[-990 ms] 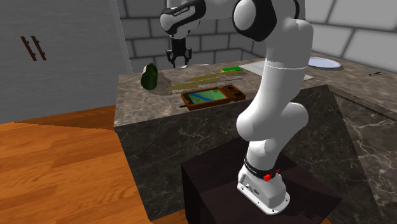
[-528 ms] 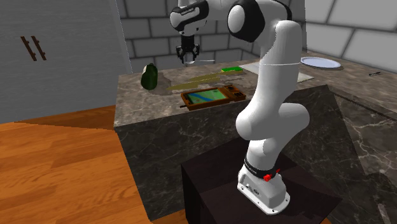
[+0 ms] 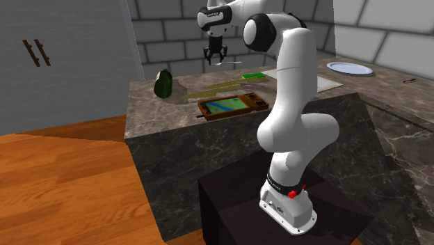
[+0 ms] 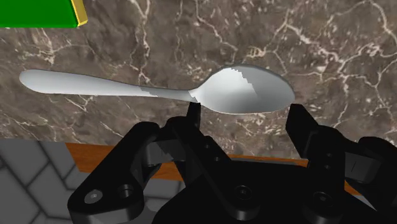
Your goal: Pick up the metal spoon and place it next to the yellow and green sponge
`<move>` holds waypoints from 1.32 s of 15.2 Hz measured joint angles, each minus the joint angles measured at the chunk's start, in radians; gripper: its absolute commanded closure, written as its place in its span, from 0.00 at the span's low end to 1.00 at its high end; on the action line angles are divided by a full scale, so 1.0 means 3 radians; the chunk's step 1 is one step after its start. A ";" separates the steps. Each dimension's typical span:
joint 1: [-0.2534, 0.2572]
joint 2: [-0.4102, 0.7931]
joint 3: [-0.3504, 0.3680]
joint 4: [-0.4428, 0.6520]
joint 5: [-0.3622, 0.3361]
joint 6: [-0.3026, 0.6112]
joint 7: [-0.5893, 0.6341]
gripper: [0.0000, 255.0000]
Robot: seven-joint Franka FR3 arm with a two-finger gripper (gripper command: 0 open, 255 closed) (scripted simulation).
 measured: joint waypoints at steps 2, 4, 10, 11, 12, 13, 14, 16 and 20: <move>-0.0026 0.0179 -0.0028 0.0256 -0.0013 -0.0073 -0.0079 1.00; -0.0038 0.0208 -0.0033 0.0234 -0.0015 -0.0023 -0.0093 1.00; -0.0059 0.0225 -0.0041 -0.0019 -0.0024 0.0246 -0.0078 1.00; -0.0057 0.0246 -0.0043 -0.0029 -0.0029 0.0277 -0.0075 1.00; -0.0059 0.0244 -0.0043 -0.0068 -0.0031 0.0312 -0.0069 1.00; -0.0065 0.0220 -0.0043 -0.0152 -0.0030 0.0372 -0.0063 1.00; -0.0066 0.0237 -0.0045 -0.0169 -0.0034 0.0407 -0.0062 1.00; -0.0070 0.0238 -0.0048 -0.0260 -0.0039 0.0499 -0.0052 1.00; -0.0072 0.0254 -0.0051 -0.0312 -0.0045 0.0566 -0.0045 1.00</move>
